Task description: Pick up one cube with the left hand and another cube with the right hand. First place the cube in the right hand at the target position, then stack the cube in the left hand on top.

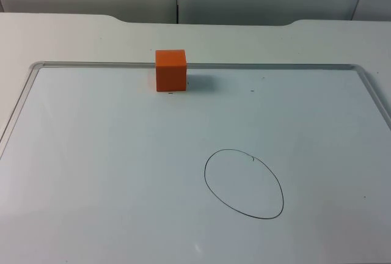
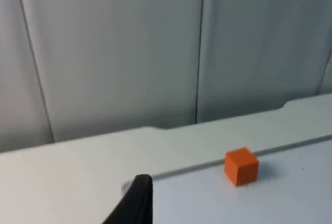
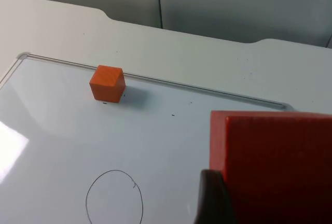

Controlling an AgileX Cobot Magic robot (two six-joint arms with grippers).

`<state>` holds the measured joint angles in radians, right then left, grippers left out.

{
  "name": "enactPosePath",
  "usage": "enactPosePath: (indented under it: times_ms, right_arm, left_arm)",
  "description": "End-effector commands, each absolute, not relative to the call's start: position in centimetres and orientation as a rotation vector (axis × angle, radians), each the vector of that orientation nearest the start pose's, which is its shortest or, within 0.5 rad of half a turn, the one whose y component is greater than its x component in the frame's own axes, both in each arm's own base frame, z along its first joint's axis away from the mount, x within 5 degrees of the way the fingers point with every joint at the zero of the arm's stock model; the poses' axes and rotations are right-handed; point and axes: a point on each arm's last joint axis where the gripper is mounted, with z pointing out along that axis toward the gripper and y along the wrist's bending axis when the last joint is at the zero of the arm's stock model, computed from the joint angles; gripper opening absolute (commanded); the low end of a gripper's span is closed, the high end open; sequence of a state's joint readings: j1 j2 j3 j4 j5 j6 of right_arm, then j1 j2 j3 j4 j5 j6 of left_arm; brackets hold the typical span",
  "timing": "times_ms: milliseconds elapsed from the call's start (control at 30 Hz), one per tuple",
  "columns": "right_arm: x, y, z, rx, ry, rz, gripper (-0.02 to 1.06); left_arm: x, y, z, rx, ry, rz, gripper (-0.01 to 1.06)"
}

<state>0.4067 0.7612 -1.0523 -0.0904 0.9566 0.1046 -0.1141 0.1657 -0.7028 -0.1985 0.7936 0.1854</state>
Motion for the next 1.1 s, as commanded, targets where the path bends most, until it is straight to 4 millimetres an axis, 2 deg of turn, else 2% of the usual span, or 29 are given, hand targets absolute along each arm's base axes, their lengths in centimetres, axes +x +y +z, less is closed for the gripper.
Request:
enactPosePath:
  times_ms: [0, 33, 67, 133, 233, 267, 300, 433, 467, 633, 667, 700, 767, 800, 933, 967, 1000, 1067]
  right_arm:
    - [11.5, 4.3, 41.1, -0.335, 2.097, 0.198, 0.00]
    - [11.6, 4.3, 41.1, -0.338, 2.092, 0.196, 0.00]
    - [11.6, 4.3, 41.1, -0.338, 2.092, 0.196, 0.00]
    - [11.6, 4.3, 41.2, -0.342, 2.079, 0.196, 0.00]
    - [11.7, 4.3, 41.3, -0.341, 2.065, 0.199, 0.00]
    - [11.7, 4.3, 41.3, -0.341, 2.065, 0.199, 0.00]
    - [11.7, 4.3, 41.3, -0.341, 2.065, 0.199, 0.00]
    - [11.7, 4.3, 41.3, -0.359, 2.062, 0.188, 0.00]
    - [11.7, 4.3, 41.3, -0.359, 2.062, 0.188, 0.00]
    - [11.7, 4.3, 41.3, -0.362, 2.059, 0.187, 0.00]
    - [11.7, 4.3, 41.3, -0.362, 2.059, 0.187, 0.00]
    - [11.7, 4.3, 41.3, -0.362, 2.057, 0.185, 0.00]
    - [11.7, 4.4, 41.4, -0.362, 2.051, 0.186, 0.00]
    - [11.7, 4.4, 41.4, -0.362, 2.051, 0.186, 0.00]
    - [11.7, 4.4, 41.5, -0.361, 2.043, 0.186, 0.00]
    - [11.7, 4.4, 41.5, -0.361, 2.042, 0.186, 0.00]
    - [11.7, 4.4, 41.5, -0.361, 2.042, 0.186, 0.00]
    - [11.7, 4.4, 41.5, -0.361, 2.042, 0.186, 0.00]
  left_arm:
    - [1.3, -1.8, 37.6, 0.268, 1.649, -0.197, 1.04]
    - [1.9, -2.0, 38.4, 0.286, 1.643, -0.205, 1.04]
    - [1.9, -2.0, 38.4, 0.286, 1.643, -0.205, 1.04]
    - [3.7, -2.4, 40.1, 0.308, 1.650, -0.225, 1.04]
    - [7.3, -3.0, 41.5, 0.336, 1.696, -0.239, 1.04]
    - [8.8, -3.2, 41.7, 0.350, 1.723, -0.240, 1.04]
    - [8.8, -3.2, 41.7, 0.350, 1.723, -0.240, 1.04]
    - [15.0, -4.4, 41.5, 0.402, 1.862, -0.305, 1.04]
    - [15.0, -4.4, 41.5, 0.402, 1.862, -0.305, 1.04]
    - [23.2, -6.2, 39.2, 0.455, 2.005, -0.422, 1.04]
    - [23.2, -6.2, 39.2, 0.455, 2.005, -0.422, 1.04]
    - [25.4, -6.5, 38.7, 0.451, 2.044, -0.444, 1.04]
    - [28.6, -7.0, 37.3, 0.435, 2.103, -0.477, 1.04]
    - [28.6, -7.0, 37.3, 0.435, 2.103, -0.477, 1.04]
    - [34.1, -7.6, 34.3, 0.371, 2.206, -0.527, 1.04]
    - [35.2, -7.8, 33.8, 0.349, 2.224, -0.539, 1.04]
    - [35.2, -7.8, 33.8, 0.349, 2.224, -0.539, 1.04]
    - [37.3, -8.0, 32.0, 0.308, 2.278, -0.567, 1.04]
